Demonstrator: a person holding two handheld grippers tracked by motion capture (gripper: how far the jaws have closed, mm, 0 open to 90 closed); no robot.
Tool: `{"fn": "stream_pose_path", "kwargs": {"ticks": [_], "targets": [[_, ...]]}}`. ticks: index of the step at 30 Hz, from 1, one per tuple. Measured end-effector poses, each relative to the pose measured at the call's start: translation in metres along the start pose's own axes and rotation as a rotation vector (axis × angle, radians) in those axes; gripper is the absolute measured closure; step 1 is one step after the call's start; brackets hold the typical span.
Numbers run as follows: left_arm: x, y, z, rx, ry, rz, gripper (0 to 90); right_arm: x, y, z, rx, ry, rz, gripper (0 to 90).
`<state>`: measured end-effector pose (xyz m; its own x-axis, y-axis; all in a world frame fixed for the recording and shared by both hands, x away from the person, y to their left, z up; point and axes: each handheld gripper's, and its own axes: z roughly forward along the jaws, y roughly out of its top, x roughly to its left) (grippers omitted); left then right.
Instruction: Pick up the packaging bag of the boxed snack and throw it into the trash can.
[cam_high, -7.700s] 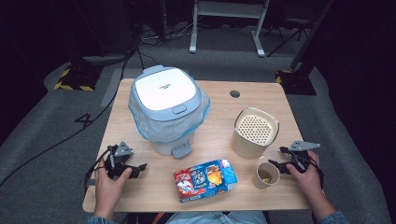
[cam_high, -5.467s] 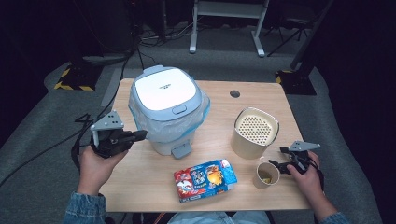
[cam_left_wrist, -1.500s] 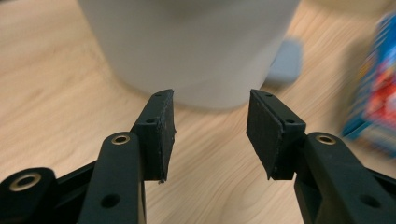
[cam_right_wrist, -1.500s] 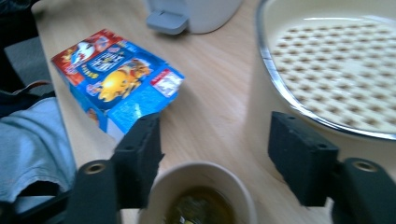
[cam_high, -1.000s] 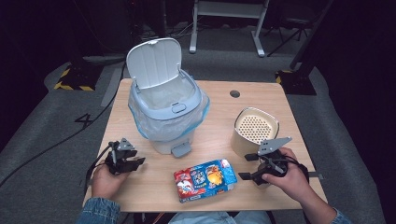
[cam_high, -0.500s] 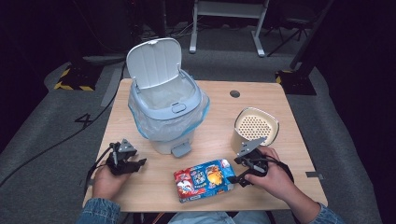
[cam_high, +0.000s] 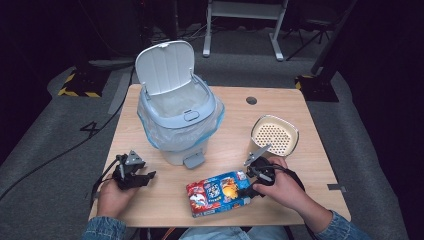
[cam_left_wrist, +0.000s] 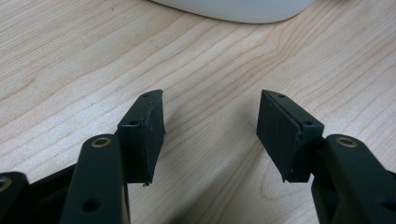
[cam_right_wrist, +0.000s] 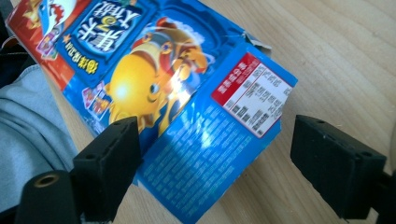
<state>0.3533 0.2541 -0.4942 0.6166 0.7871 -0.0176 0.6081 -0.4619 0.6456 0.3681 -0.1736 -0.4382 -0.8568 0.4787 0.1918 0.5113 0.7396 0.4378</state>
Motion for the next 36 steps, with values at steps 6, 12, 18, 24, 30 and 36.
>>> {"fn": "stream_pose_path", "kwargs": {"ticks": [6, 12, 18, 24, 30, 36], "targets": [[0.000, -0.001, 0.000, -0.003, -0.001, -0.001, 42.0, -0.001, 0.000, 0.008, 0.017, 0.045, 0.006, 20.9], [0.000, -0.001, 0.000, -0.004, -0.002, -0.002, 41.9, 0.001, -0.001, 0.007, 0.001, 0.064, -0.010, 40.0], [0.000, -0.001, 0.000, -0.008, 0.002, 0.003, 41.9, 0.000, -0.004, -0.005, -0.062, 0.078, -0.041, 63.0], [0.000, -0.001, 0.000, -0.006, 0.000, 0.006, 41.5, 0.006, -0.005, -0.014, -0.120, 0.139, -0.070, 82.4], [0.000, -0.001, 0.000, -0.006, 0.000, 0.007, 41.3, 0.011, -0.004, -0.019, -0.161, 0.190, -0.106, 90.0], [0.000, -0.002, 0.000, -0.008, -0.001, 0.006, 41.3, 0.020, -0.005, -0.031, -0.220, 0.180, -0.155, 90.0]]}}
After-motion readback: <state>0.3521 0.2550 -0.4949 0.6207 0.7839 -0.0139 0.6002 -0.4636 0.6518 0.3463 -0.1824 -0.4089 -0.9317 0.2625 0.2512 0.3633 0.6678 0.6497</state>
